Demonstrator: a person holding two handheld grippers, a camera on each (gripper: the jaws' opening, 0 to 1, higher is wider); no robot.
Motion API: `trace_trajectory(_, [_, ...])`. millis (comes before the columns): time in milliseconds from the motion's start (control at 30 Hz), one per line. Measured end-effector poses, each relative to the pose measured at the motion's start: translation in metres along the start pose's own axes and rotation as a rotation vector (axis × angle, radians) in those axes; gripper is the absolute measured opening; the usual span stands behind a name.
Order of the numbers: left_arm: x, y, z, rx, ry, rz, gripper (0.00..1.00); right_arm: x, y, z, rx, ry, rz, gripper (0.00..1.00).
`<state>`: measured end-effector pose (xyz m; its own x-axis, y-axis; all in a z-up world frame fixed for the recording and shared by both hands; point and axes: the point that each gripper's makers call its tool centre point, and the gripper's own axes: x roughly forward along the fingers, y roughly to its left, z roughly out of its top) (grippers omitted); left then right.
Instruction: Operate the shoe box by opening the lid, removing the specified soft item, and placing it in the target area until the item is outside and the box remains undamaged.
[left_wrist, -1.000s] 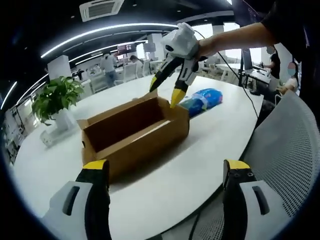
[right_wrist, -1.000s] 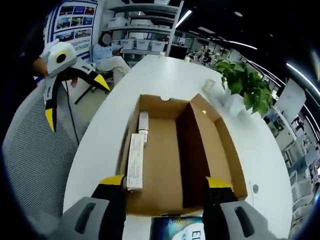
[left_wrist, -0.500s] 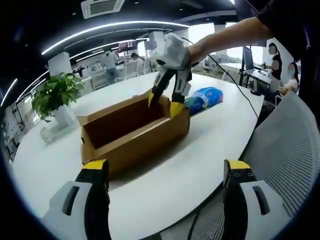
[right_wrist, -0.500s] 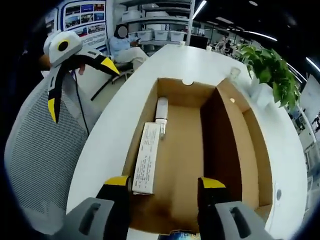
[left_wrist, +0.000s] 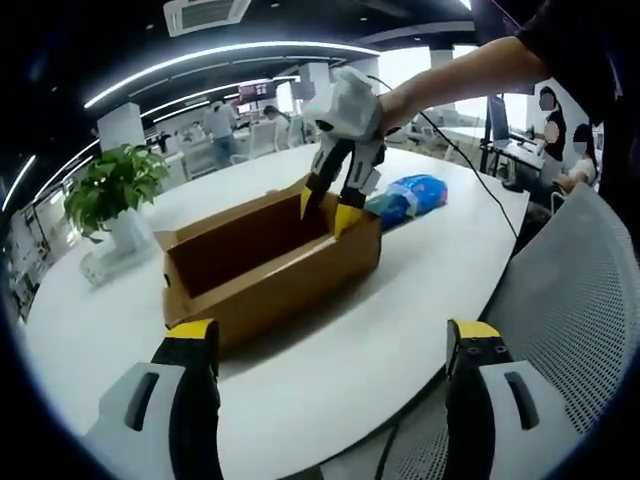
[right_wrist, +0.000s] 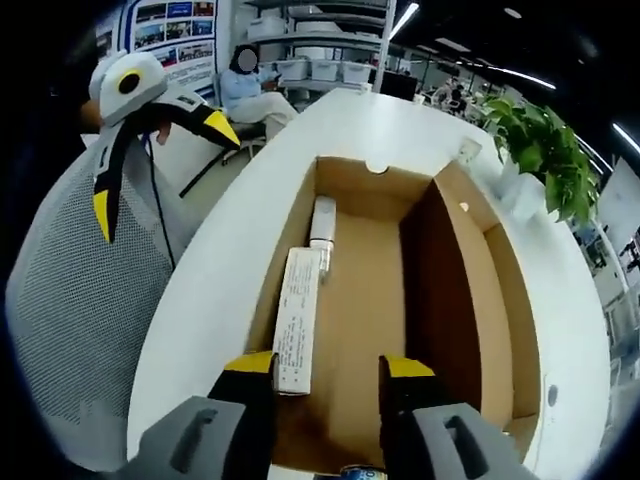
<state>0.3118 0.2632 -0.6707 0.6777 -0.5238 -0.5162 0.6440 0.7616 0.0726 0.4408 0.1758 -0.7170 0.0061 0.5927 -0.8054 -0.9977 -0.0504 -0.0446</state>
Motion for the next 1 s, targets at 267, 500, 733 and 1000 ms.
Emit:
trace_trajectory(267, [-0.001, 0.001, 0.001, -0.003, -0.005, 0.007, 0.93, 0.015, 0.008, -0.004, -0.017, 0.036, 0.018, 0.32])
trace_trajectory(500, [0.0, 0.0, 0.0, 0.001, 0.002, -0.001, 0.93, 0.019, 0.008, 0.008, -0.056, 0.009, 0.031, 0.28])
trace_trajectory(733, [0.0, 0.001, 0.003, -0.009, -0.018, 0.003, 0.94, 0.035, 0.016, 0.006, -0.061, 0.011, 0.042, 0.15])
trace_trajectory(1000, [-0.002, 0.0, 0.012, -0.037, -0.065, -0.001, 0.96, 0.02, 0.009, 0.011, -0.056, -0.033, -0.015, 0.13])
